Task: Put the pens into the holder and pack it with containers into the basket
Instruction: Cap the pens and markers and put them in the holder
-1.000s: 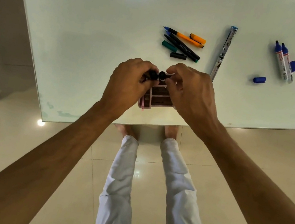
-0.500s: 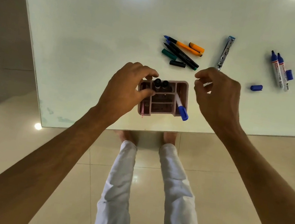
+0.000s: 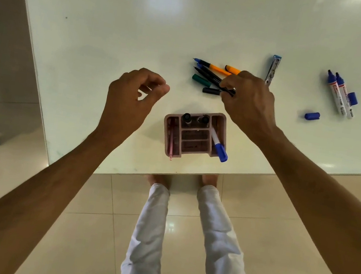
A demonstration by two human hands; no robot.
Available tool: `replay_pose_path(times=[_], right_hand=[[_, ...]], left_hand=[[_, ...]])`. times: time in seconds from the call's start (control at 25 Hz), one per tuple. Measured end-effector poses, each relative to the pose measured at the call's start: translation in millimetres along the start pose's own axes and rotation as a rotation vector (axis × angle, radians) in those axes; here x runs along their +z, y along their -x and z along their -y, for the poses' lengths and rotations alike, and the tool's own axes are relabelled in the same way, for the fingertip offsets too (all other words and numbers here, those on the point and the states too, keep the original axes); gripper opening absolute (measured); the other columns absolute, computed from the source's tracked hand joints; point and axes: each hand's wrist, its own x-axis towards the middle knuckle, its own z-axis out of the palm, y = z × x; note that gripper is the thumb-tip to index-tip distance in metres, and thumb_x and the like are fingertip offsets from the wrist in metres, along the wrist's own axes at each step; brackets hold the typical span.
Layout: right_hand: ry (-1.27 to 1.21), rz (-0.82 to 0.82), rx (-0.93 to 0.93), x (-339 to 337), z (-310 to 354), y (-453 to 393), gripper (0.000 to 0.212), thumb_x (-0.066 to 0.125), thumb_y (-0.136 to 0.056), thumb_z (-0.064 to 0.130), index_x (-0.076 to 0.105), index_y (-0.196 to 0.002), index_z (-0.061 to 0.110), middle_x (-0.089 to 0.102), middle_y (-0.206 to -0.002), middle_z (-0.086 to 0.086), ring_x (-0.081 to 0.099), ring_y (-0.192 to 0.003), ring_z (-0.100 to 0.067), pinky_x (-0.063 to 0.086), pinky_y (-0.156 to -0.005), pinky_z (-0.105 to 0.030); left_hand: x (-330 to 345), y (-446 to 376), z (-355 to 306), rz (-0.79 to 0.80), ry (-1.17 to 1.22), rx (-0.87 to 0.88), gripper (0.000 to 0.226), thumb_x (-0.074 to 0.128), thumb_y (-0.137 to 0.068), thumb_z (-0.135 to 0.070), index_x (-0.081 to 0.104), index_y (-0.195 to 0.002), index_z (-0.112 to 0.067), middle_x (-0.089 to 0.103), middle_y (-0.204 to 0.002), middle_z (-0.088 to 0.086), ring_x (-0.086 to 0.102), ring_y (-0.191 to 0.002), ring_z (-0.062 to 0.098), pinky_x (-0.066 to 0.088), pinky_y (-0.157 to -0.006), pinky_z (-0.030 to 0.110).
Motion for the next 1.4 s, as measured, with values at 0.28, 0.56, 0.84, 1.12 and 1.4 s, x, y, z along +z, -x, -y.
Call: replay_pose_path(times=[0.28, 0.56, 0.84, 1.12, 1.4], right_hand=[[0.002, -0.096, 0.12, 12, -18, -4, 0.021, 0.06, -0.102, 0.019, 0.073, -0.118, 0.02, 0.07, -0.116, -0.002, 0.067, -0.092, -0.027, 0.045, -0.068, -0.033], [-0.078, -0.054, 0.13, 16, -49, -5, 0.022, 0.068, -0.099, 0.028, 0.073, -0.12, 0.022, 0.07, -0.117, 0.0, 0.067, -0.093, -0.02, 0.044, -0.074, -0.029], [-0.127, -0.021, 0.12, 35, -57, 1, 0.028, 0.069, -0.099, 0.033, 0.071, -0.124, 0.021, 0.07, -0.115, 0.0, 0.067, -0.092, -0.019, 0.047, -0.073, -0.029], [-0.329, -0.04, 0.234, 45, -65, 0, 0.022, 0.079, -0.092, 0.026, 0.074, -0.111, 0.015, 0.07, -0.098, -0.001, 0.064, -0.082, -0.014, 0.049, -0.074, -0.019], [-0.445, 0.002, 0.284, 36, -81, 12, 0.019, 0.075, -0.096, 0.021, 0.078, -0.112, 0.011, 0.07, -0.092, 0.001, 0.066, -0.076, -0.015, 0.06, -0.076, -0.028]], left_hand=[[32, -38, -2, 0.095, -0.094, 0.003, 0.023, 0.073, -0.096, -0.045, 0.074, -0.112, -0.028, 0.075, -0.106, -0.014, 0.067, -0.093, 0.009, 0.054, -0.082, 0.028], [61, -66, -8, 0.178, -0.39, 0.141, 0.026, 0.069, -0.099, -0.046, 0.073, -0.123, -0.037, 0.072, -0.118, -0.01, 0.063, -0.108, 0.017, 0.054, -0.084, 0.036], [78, -71, 0, 0.197, -0.458, 0.177, 0.032, 0.063, -0.103, -0.044, 0.071, -0.133, -0.036, 0.072, -0.126, -0.007, 0.066, -0.111, 0.018, 0.055, -0.085, 0.038], [84, -73, 8, 0.165, -0.451, 0.192, 0.026, 0.067, -0.101, -0.042, 0.071, -0.126, -0.036, 0.071, -0.108, -0.008, 0.067, -0.095, 0.016, 0.056, -0.074, 0.037], [75, -69, 17, 0.155, -0.422, 0.167, 0.023, 0.069, -0.101, -0.038, 0.073, -0.123, -0.034, 0.067, -0.119, -0.006, 0.068, -0.094, 0.016, 0.056, -0.077, 0.035]])
